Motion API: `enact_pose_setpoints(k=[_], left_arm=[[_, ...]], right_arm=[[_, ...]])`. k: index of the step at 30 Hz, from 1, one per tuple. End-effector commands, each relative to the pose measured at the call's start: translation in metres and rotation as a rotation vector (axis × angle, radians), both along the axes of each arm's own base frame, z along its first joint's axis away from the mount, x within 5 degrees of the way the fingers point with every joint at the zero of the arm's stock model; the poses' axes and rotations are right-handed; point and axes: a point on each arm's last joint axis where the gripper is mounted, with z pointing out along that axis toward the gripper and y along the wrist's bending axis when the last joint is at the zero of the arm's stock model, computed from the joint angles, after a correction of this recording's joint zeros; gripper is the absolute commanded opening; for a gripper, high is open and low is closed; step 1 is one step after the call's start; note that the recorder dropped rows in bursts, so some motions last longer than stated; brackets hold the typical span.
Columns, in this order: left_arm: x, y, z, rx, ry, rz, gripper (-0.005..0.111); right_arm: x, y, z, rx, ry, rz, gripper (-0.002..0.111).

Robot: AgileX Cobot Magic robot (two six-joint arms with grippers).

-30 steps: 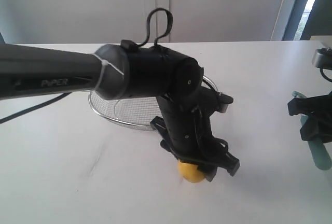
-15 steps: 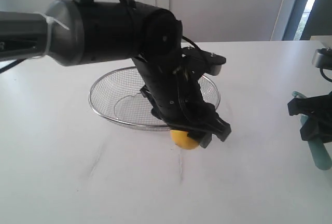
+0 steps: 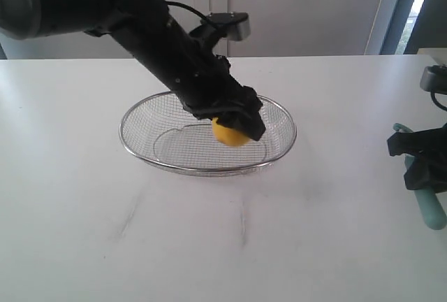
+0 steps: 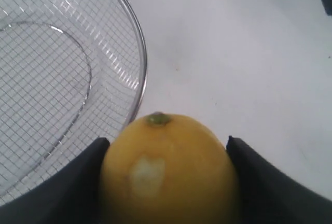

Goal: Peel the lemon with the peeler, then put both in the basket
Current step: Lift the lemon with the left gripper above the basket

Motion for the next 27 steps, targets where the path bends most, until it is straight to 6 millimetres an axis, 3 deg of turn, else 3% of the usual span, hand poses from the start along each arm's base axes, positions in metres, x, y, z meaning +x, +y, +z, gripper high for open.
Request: enact_pose_setpoints(k=[1, 11, 15, 20, 27], left_arm=[[0.014, 0.019, 0.016, -0.132, -0.005, -0.024, 0.000], [0.032, 0.048, 0.032, -0.351, -0.080, -0.157, 0.000], [0.036, 0.057, 0.037, -0.435, -0.107, -0.194, 0.000], [0.041, 0.070, 0.026, -0.514, -0.122, -0.185, 0.000], [0.039, 0.082, 0.009, -0.662, -0.166, -0.203, 0.000]], right_arm=[[-0.001, -0.001, 0.003, -0.007, -0.009, 0.016, 0.000], [-0.003, 0.001, 0.002, 0.007, 0.011, 0.040, 0.000], [-0.001, 0.009, 0.005, 0.089, -0.018, 0.067, 0.000], [0.000, 0.018, 0.008, 0.136, -0.034, 0.078, 0.000], [0.015, 0.046, 0.016, 0.168, -0.057, 0.142, 0.000]])
